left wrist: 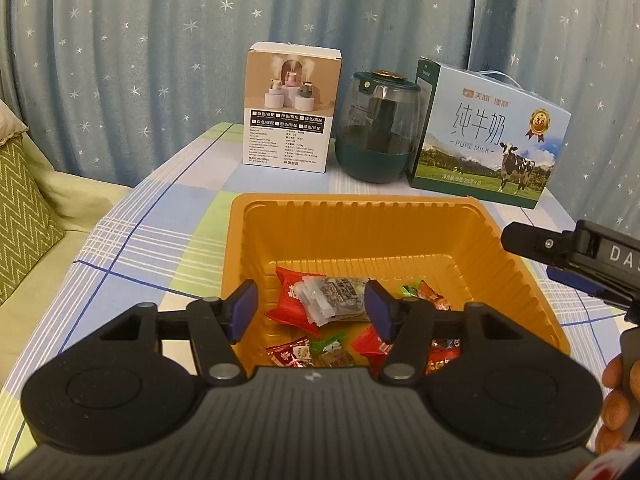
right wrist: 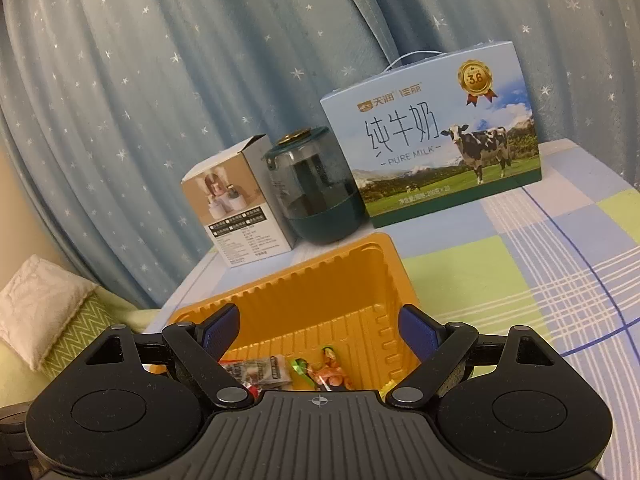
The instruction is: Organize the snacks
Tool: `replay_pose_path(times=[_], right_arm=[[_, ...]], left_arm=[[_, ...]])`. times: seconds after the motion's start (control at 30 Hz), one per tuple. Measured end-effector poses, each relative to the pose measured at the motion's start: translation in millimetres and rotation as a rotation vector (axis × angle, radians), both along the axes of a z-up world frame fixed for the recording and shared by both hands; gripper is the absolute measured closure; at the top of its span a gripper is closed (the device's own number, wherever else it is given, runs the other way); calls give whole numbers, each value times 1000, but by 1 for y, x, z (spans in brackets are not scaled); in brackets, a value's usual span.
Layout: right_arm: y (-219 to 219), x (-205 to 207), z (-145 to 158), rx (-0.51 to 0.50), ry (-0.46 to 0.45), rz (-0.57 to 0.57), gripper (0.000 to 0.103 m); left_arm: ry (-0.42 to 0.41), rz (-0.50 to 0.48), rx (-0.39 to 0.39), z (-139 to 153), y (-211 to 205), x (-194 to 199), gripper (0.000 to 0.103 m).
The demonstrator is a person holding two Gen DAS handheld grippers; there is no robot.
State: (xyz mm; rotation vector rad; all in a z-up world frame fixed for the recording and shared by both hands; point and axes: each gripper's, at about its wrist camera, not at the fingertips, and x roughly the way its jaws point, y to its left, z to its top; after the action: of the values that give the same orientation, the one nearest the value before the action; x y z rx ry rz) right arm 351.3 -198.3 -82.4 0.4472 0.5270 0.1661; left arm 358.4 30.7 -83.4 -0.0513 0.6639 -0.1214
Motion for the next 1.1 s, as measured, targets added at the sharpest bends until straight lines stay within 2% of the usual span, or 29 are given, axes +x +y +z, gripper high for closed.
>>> replay_pose_path(times=[0.37,0.43,0.83,1.1], right_arm=[[1,-4,3,-74,9,-1,17],[1,-5,3,-80,14,0,17],[5,-29,10,-194,15,20,17],[3,-52,17,-239,41,25,17]], left_arm=[[12,8,23,0,-4,-5,32],[6,15,30,0,-4,-7,24],[-25,34,54,10,-5,-29,3],[-47,15,40,16,-8,-67,0]])
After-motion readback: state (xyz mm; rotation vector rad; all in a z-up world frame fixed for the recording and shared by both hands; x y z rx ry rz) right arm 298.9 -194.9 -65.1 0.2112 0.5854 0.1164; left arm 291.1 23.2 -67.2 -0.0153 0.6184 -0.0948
